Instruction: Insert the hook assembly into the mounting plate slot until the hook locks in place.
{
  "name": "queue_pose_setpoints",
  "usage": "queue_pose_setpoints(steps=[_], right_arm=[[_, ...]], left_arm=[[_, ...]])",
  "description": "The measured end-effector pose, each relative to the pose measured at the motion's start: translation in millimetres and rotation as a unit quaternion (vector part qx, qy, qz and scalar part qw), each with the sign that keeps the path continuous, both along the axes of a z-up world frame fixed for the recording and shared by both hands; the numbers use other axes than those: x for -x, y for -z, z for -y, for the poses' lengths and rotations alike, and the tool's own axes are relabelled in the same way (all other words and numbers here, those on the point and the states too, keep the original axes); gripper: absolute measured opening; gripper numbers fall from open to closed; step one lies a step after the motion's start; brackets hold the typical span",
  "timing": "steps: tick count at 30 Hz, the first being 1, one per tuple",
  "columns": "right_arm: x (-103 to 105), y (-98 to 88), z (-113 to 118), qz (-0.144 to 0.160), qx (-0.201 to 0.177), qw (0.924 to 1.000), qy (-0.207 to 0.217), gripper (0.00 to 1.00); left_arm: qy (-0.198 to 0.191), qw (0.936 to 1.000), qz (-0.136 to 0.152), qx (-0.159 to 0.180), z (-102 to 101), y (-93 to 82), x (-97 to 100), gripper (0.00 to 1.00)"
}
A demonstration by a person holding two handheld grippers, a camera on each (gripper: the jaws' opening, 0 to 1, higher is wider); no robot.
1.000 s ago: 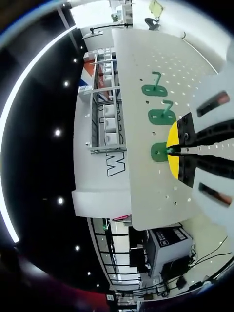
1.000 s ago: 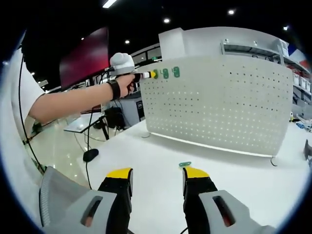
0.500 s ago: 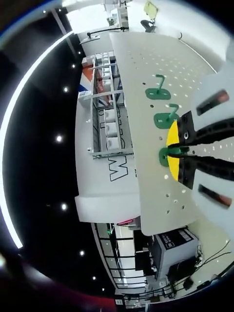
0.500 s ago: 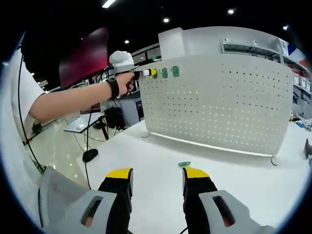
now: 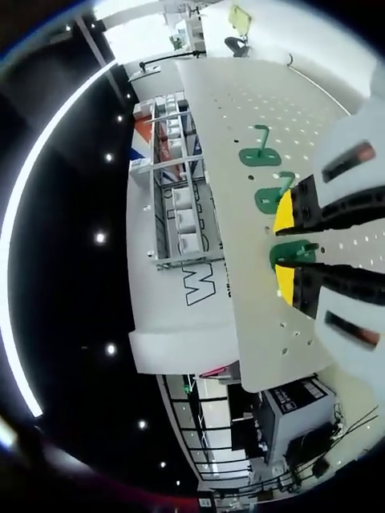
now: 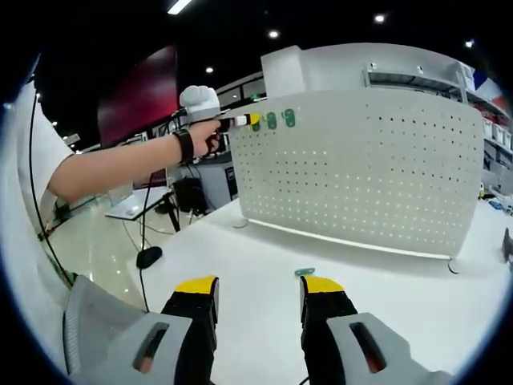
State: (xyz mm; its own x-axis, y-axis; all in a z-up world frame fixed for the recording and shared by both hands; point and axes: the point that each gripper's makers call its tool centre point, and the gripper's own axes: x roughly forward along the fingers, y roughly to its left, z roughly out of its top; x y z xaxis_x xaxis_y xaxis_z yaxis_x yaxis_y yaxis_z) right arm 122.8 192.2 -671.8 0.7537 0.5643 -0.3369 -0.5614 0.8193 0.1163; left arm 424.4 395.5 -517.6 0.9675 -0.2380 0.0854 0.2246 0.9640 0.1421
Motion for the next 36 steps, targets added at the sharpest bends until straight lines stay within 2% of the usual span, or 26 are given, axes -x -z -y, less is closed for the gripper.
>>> queue_pose_setpoints(steps=[4, 13, 15, 23, 29, 31, 32, 34, 36], right_arm=[[-1.4, -0.9, -1.1, 0.002, 0.000, 1.0000, -0.005, 0.41], [-3.7, -0.9, -2.9, 0.003, -0.003, 0.9998, -0.021, 0.41], [-3.7, -0.3, -2.6, 0.003, -0.007, 0.9997, -0.024, 0.41], [-1.0, -0.5, -4.1, 0.001, -0.014, 0.9991, -0.039, 0.40], [0.5, -1.0, -5.3, 0.001, -0.014, 0.9986, -0.052, 0.40], [0.8, -2.4, -6.4, 0.004, -0.013, 0.9983, -0.057, 0.40], [0.8, -2.7, -6.9, 0.003, -0.014, 0.9982, -0.058, 0.40], [1.1, -2.5, -8.1, 0.002, -0.012, 0.9978, -0.066, 0.40], [0.5, -3.1, -8.3, 0.004, -0.011, 0.9975, -0.070, 0.40]], left_arm=[[0.007, 1.0000, -0.001, 0.002, 1.0, 0.6, 7.1, 0.16], [0.004, 0.9999, 0.015, -0.003, -4.3, -12.6, 31.3, 0.19], [-0.006, 0.9998, 0.016, -0.008, -7.7, -14.6, 39.5, 0.18], [0.001, 0.9998, 0.018, -0.004, -5.9, -15.4, 76.8, 0.21], [0.009, 0.9999, 0.006, -0.007, -2.2, -1.3, 100.3, 0.24], [0.021, 0.9997, 0.002, -0.014, 2.3, 7.9, 107.0, 0.25], [0.039, 0.9992, -0.013, -0.002, 7.9, 16.0, 111.3, 0.26], [0.054, 0.9983, -0.024, 0.004, 12.7, 23.3, 118.0, 0.27], [0.052, 0.9984, -0.024, 0.001, 14.4, 27.1, 123.6, 0.28]])
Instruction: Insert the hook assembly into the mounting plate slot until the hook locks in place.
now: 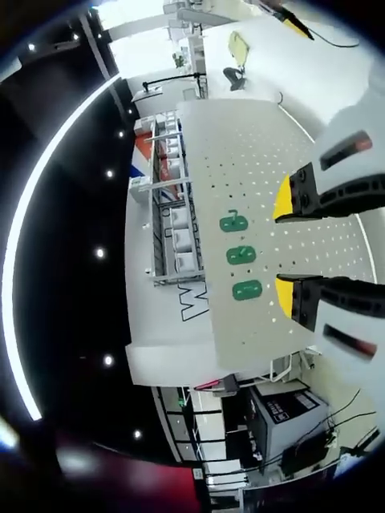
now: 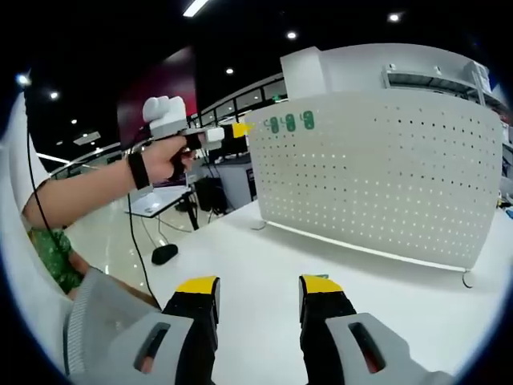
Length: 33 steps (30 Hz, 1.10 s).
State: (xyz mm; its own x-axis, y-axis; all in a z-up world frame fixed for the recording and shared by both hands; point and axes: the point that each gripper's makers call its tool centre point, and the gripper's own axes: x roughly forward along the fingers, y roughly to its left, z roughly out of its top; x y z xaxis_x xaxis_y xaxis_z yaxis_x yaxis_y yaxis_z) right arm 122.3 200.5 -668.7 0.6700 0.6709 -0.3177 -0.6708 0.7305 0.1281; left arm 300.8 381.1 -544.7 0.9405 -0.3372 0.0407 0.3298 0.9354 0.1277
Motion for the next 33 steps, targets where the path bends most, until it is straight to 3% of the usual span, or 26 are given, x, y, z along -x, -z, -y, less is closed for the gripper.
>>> queue_pose_setpoints(steps=[10, 16, 22, 27, 33], right_arm=[[7.5, -0.5, 10.1, 0.002, -0.006, 0.9999, -0.014, 0.40], [10.2, 0.1, 17.6, 0.005, -0.011, 0.9997, -0.019, 0.40], [10.8, -1.9, 23.3, 0.008, -0.018, 0.9996, -0.023, 0.40], [6.7, -5.3, 25.5, 0.011, -0.028, 0.9993, -0.021, 0.40], [6.2, -7.1, 29.2, 0.013, -0.034, 0.9990, -0.025, 0.40]], left_arm=[[0.031, 0.9987, -0.040, -0.008, 32.7, 34.4, 21.3, 0.28], [0.070, 0.9951, -0.068, -0.018, 62.7, 59.5, 34.7, 0.29], [0.086, 0.9921, -0.087, -0.030, 80.3, 77.1, 46.1, 0.29], [0.118, 0.9853, -0.116, -0.044, 95.8, 97.8, 55.6, 0.28], [0.128, 0.9799, -0.138, -0.066, 105.2, 117.1, 57.4, 0.29]])
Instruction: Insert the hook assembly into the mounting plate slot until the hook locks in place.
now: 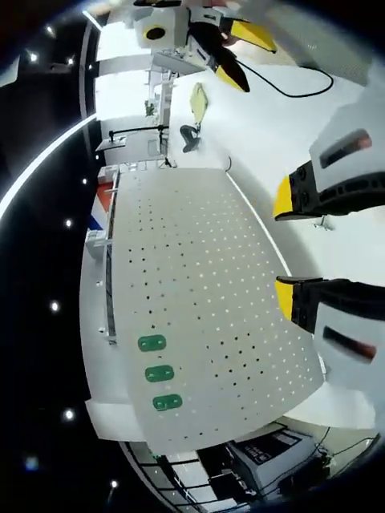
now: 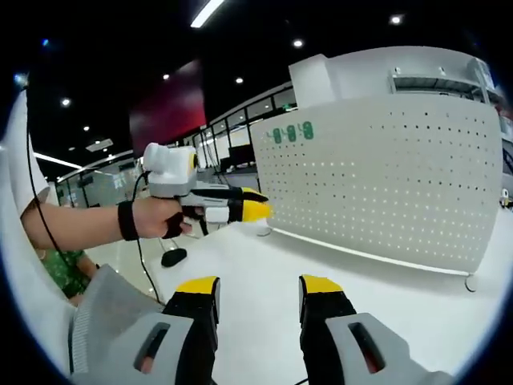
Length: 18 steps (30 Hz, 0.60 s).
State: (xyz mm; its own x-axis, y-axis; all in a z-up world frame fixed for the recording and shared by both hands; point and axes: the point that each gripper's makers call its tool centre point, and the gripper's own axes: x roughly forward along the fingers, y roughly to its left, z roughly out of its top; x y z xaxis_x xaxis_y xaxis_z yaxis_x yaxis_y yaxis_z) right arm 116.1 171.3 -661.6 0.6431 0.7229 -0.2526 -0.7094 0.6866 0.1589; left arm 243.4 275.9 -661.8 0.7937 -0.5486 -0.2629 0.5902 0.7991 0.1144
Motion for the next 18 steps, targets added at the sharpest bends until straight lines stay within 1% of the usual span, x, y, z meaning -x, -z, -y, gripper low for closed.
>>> queue_pose_setpoints(steps=[9, 11, 15, 17, 18], right_arm=[[-1.4, 2.5, 13.2, -0.004, -0.006, 0.9999, 0.007, 0.40], [-1.5, 4.2, 15.9, -0.006, -0.005, 0.9999, 0.008, 0.40], [-1.2, 6.9, 23.7, -0.011, -0.007, 0.9998, 0.013, 0.40], [-0.9, 8.6, 26.4, -0.014, -0.008, 0.9998, 0.015, 0.40], [-0.8, 9.2, 26.9, -0.015, -0.008, 0.9997, 0.015, 0.40]], left_arm=[[0.016, 0.9987, -0.034, -0.035, 12.1, 31.2, 1.8, 0.29], [0.018, 0.9984, -0.039, -0.037, 13.8, 36.6, 1.6, 0.29], [0.029, 0.9966, -0.056, -0.053, 20.8, 51.7, 2.7, 0.29], [0.029, 0.9957, -0.070, -0.054, 24.0, 60.1, 1.9, 0.28], [0.029, 0.9943, -0.088, -0.053, 25.9, 67.3, 2.5, 0.29]])
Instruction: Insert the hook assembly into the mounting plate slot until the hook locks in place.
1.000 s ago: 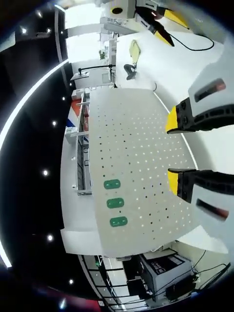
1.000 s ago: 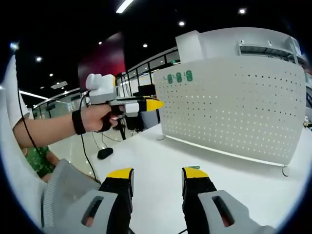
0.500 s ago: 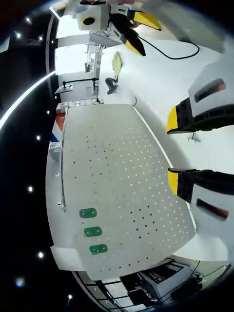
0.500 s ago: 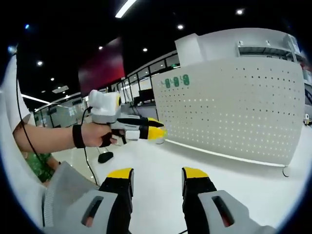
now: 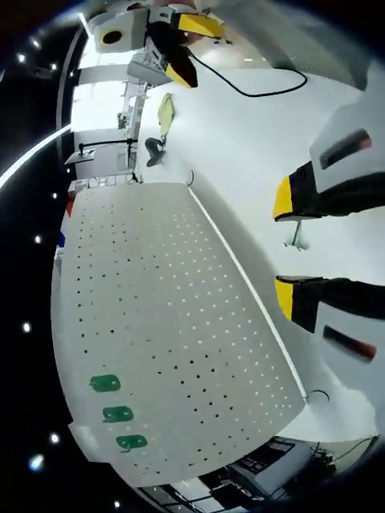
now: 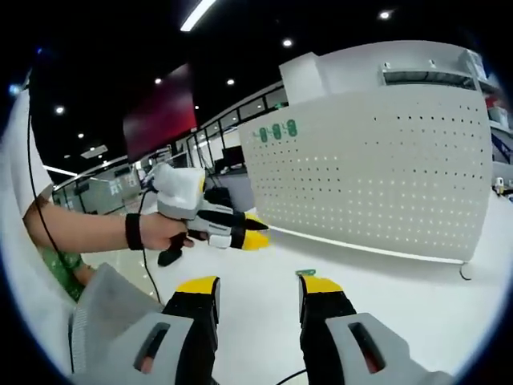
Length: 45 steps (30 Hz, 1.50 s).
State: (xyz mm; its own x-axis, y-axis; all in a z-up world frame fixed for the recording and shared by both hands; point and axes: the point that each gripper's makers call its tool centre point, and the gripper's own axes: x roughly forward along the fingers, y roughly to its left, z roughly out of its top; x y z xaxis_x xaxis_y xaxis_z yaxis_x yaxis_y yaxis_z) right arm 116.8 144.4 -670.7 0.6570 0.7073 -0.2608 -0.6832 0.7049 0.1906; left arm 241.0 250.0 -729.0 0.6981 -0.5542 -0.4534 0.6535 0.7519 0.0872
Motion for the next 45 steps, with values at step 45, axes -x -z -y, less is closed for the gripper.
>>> queue_pose_setpoints(steps=[45], right_arm=[[-4.3, 44.3, 26.3, -0.064, 0.004, 0.9968, 0.048, 0.40]], left_arm=[[0.066, 0.9886, -0.078, -0.110, 26.2, 103.6, -43.0, 0.21]])
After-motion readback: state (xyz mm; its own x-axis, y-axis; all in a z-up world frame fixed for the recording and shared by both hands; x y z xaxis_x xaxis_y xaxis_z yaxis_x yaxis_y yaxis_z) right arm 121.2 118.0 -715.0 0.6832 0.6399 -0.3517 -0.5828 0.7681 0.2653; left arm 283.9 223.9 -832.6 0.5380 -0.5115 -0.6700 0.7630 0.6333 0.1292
